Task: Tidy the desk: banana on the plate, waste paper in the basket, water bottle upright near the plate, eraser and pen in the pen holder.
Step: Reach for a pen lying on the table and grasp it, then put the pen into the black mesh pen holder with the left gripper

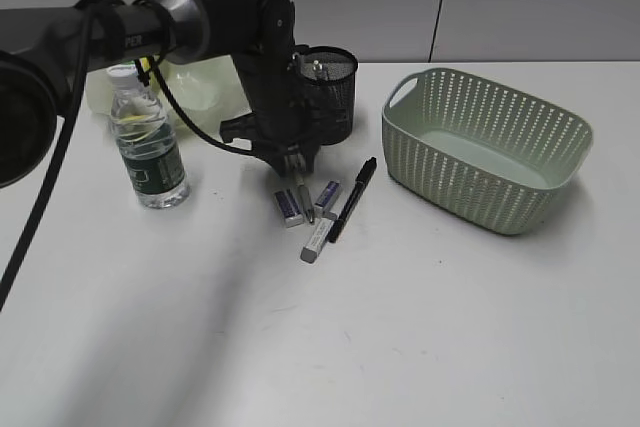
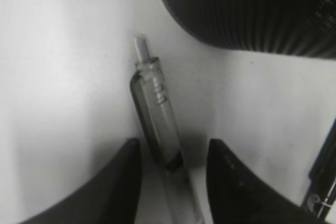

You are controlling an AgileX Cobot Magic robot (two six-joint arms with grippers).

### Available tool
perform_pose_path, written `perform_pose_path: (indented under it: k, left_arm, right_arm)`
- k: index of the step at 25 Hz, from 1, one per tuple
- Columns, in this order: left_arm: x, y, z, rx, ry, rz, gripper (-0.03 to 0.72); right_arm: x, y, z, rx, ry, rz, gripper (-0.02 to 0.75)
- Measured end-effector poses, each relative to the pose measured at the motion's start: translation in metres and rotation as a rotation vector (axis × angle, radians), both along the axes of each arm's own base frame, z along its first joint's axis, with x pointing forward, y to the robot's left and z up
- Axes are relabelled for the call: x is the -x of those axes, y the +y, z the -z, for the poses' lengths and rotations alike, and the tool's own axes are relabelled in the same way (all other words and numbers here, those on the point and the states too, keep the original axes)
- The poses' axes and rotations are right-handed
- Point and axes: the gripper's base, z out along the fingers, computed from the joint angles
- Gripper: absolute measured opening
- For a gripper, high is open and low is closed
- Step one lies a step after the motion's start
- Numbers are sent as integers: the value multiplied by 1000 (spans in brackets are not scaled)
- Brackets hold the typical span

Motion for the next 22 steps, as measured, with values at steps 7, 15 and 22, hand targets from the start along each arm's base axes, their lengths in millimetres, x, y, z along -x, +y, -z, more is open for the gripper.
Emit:
perform_pose_path:
  k: [7,15,22]
  left_arm:
    - [0,2,0,-36,-10,7,106]
    - [8,4,-57,20,-51,3,105]
    - [13,5,-152,205,-332,33,74]
  right_arm:
    - [0,0,0,0,0,0,458]
    - [0,0,0,0,0,0,458]
    - [0,0,0,0,0,0,458]
